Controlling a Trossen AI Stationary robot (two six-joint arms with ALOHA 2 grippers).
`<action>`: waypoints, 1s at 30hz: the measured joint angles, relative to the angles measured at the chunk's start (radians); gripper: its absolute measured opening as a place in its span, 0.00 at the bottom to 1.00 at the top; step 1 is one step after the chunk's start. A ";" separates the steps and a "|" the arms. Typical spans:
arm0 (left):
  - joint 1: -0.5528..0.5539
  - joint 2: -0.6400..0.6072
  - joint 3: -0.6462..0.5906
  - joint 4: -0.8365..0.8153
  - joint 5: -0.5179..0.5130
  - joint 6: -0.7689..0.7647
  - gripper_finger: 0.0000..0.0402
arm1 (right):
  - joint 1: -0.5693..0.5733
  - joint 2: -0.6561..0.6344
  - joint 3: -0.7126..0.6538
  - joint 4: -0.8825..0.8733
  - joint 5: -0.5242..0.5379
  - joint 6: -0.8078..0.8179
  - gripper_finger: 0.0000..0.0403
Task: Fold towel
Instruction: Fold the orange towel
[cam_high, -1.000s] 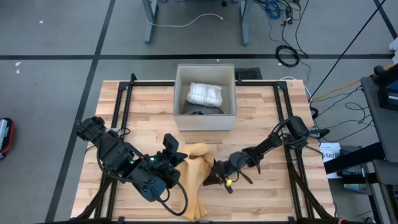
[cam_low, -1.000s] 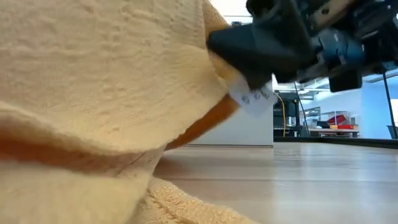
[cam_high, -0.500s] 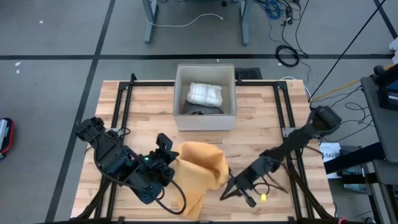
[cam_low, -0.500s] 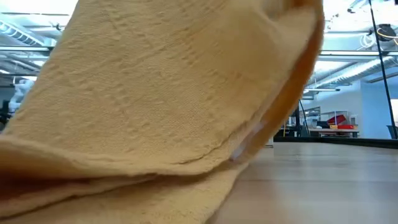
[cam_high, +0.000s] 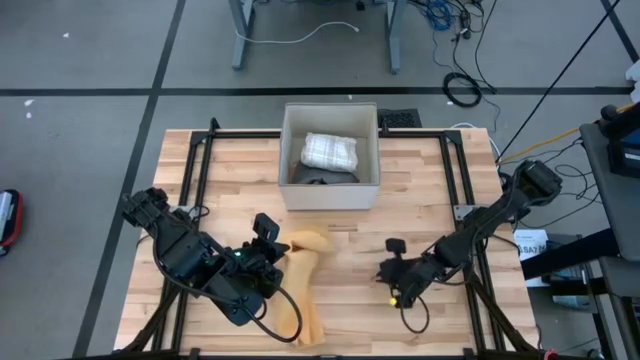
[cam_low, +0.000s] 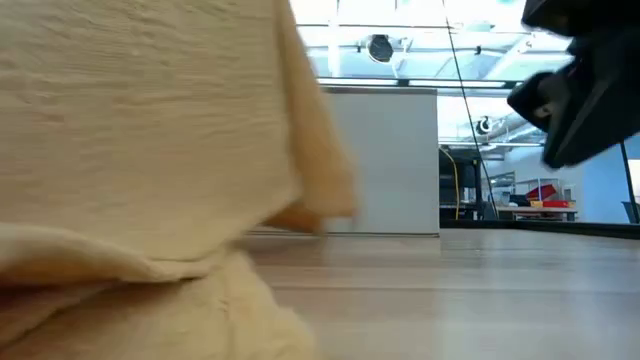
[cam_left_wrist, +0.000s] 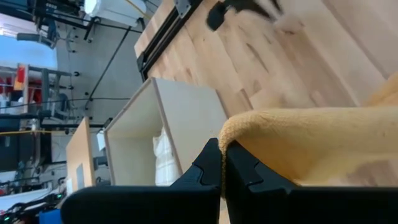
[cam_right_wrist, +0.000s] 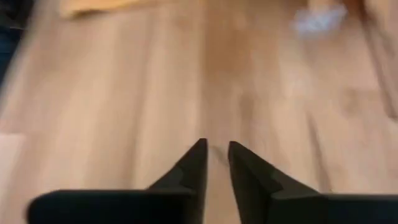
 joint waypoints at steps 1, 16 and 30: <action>0.000 0.000 0.000 0.001 0.008 0.000 0.00 | 0.000 0.006 -0.001 -0.013 0.013 0.023 0.17; 0.000 0.000 0.000 0.047 0.017 0.024 0.00 | -0.129 0.399 0.000 0.807 0.133 -0.074 0.35; 0.000 0.000 0.000 0.118 0.018 0.057 0.00 | -0.255 0.834 0.112 1.493 0.015 -0.039 0.33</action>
